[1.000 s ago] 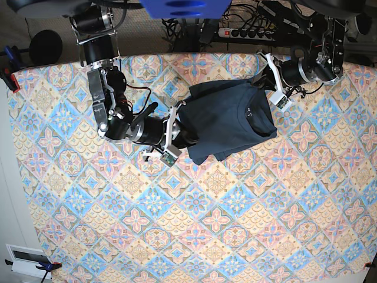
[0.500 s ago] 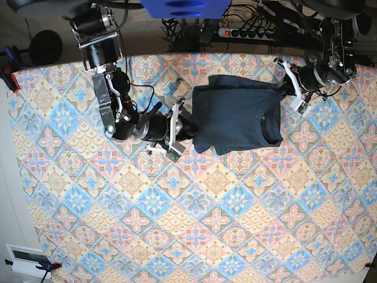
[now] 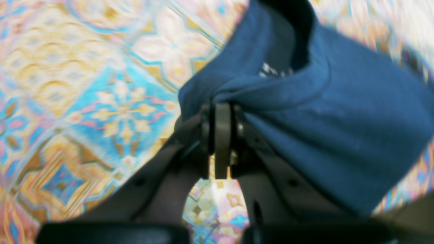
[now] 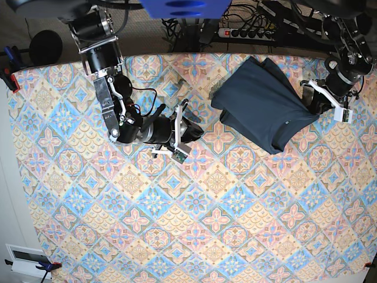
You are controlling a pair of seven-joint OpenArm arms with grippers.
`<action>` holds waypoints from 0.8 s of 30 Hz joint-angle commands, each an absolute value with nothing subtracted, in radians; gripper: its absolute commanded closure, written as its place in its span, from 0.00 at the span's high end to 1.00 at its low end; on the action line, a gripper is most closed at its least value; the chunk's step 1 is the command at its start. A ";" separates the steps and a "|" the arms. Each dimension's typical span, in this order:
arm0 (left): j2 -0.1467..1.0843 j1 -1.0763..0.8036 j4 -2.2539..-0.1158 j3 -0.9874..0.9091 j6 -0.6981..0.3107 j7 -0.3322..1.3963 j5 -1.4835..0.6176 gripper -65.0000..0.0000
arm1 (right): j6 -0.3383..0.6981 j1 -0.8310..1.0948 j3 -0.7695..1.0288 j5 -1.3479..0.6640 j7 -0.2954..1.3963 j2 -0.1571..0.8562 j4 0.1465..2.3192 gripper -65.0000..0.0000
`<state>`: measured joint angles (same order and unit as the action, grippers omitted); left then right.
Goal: Layout the t-shirt on the table in an organized manner, then fold the t-shirt properly
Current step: 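Drag the folded shirt with the left gripper away from the right gripper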
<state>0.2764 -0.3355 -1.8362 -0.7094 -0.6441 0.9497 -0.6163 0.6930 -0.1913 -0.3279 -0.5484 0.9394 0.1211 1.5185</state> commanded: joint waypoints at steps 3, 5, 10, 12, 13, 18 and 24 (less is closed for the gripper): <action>0.275 -0.335 -1.853 -0.743 -0.645 0.931 -0.636 0.00 | 0.698 -0.211 -0.331 -0.575 0.914 0.117 1.583 0.10; 0.255 -0.335 -1.853 -0.783 -0.645 0.932 -0.631 0.00 | 0.698 -0.193 -0.332 -0.576 0.914 0.117 1.600 0.10; 0.249 -0.326 -1.850 -0.819 -0.642 0.995 -0.625 0.12 | 0.698 -0.171 -0.331 -0.573 0.914 0.117 1.612 0.10; 0.249 -0.308 -1.848 -0.817 -0.615 1.026 -0.631 0.24 | 0.698 -0.170 -0.332 -0.573 0.914 0.117 1.612 0.10; 0.249 -0.297 -1.847 -0.817 -0.601 1.036 -0.633 0.30 | 0.698 -0.170 -0.332 -0.573 0.914 0.117 1.612 0.10; 0.249 -0.252 -1.808 -0.783 -0.598 1.056 -0.636 0.56 | 0.698 -0.168 -0.332 -0.576 0.915 0.117 1.612 0.10; 0.255 -0.245 -1.811 -0.806 -0.602 1.056 -0.667 0.55 | 0.698 -0.168 -0.332 -0.578 0.918 0.117 1.653 0.10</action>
